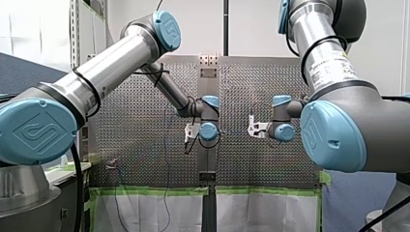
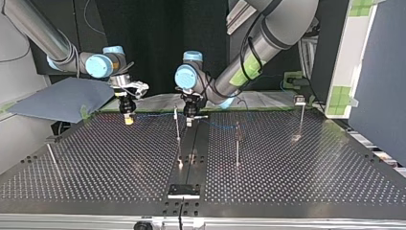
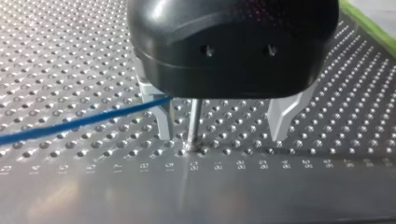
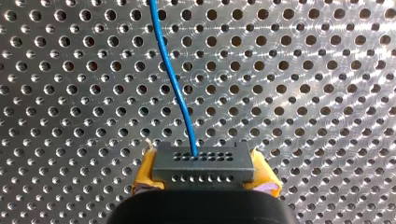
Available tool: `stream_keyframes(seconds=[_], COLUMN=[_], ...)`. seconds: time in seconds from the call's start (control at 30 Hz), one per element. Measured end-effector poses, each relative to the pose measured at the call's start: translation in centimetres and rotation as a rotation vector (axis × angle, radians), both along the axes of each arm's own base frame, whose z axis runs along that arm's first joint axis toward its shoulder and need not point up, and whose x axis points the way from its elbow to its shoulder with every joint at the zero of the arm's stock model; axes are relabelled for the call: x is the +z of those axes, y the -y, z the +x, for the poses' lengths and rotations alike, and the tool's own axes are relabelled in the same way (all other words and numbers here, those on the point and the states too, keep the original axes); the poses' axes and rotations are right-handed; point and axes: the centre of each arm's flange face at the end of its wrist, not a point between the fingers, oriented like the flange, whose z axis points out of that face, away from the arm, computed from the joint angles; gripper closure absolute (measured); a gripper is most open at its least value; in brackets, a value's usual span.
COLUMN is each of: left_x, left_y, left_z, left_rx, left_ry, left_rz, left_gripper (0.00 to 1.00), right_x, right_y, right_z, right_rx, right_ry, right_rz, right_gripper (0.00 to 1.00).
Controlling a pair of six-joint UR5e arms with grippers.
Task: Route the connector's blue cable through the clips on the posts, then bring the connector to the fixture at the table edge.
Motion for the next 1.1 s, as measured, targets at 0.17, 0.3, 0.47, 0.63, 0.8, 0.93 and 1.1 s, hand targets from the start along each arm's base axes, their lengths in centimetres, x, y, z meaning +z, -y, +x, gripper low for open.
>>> stream_keyframes(seconds=[0.17, 0.3, 0.47, 0.63, 0.8, 0.93, 1.1], left_x=[-0.1, -0.1, -0.2, -0.1, 0.8, 1.4, 1.0], left_y=[-0.1, -0.3, -0.2, 0.8, 1.8, 2.4, 2.5], left_z=[-0.4, -0.7, -1.2, -2.2, -3.4, -4.1, -4.9], left_rx=[0.023, 0.054, 0.069, 0.030, -0.007, -0.022, -0.034], left_ry=[-0.011, -0.018, -0.028, -0.042, -0.042, -0.040, -0.055], left_rz=[0.010, 0.016, 0.021, 0.028, 0.024, 0.021, 0.023], left_gripper=[0.00, 0.00, 0.00, 0.00, 0.00, 0.00, 0.00], right_x=[0.0, 0.0, 0.0, 0.0, 0.0, -0.1, -0.1], right_y=[0.0, -0.1, -0.1, -0.1, 0.0, 0.0, 0.0], right_z=[0.1, 0.1, 0.1, 0.0, 0.0, -0.1, -0.1], right_rx=[0.002, 0.002, 0.002, 0.001, 0.000, 0.000, -0.001], right_ry=[-0.001, -0.002, -0.003, -0.003, -0.003, -0.003, -0.004], right_rz=[0.001, 0.002, 0.004, 0.004, 0.004, 0.005, 0.005], right_gripper=[1.00, 1.00, 1.00, 1.00, 1.00, 1.00, 1.00])
